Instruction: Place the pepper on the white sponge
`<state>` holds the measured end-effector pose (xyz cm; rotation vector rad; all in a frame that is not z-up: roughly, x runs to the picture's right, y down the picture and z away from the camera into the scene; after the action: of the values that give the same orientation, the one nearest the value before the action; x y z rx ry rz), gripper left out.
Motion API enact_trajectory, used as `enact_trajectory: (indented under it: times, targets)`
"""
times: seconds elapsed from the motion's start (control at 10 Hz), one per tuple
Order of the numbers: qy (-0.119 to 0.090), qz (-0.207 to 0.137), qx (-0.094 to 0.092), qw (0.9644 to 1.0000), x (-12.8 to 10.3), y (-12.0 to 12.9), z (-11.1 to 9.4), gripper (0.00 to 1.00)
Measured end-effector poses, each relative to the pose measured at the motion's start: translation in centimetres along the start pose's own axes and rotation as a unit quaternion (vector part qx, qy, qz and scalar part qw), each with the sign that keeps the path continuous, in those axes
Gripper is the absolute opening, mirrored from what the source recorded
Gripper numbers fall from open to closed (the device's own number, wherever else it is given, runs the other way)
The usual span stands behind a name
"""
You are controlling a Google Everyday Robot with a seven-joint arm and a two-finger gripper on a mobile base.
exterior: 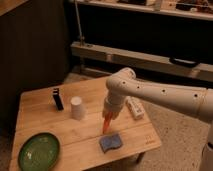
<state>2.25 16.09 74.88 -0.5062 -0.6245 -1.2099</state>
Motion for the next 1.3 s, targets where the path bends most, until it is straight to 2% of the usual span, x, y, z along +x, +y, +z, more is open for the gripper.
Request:
enact_trajectory:
  times: [0.1, 0.3, 0.4, 0.6, 0.9, 1.3]
  targets:
    - [-0.006, 0.0, -0.002, 1.0, -1.1, 0.7, 1.3, 0.07]
    - [-0.017, 0.004, -0.004, 0.9998, -2.5, 2.6, 3.9, 0.07]
    - [-0.018, 0.008, -0.003, 0.9998, -3.0, 3.6, 4.4, 0.07]
    - [-0.017, 0.01, -0.001, 0.9998, -3.8, 4.5, 4.3, 0.07]
    - [-0.023, -0.005, 0.007, 0.9997, -4.4, 4.2, 3.9, 0.07]
    - [-0.04, -0.03, 0.015, 0.9987, -4.8, 2.6, 5.1, 0.07]
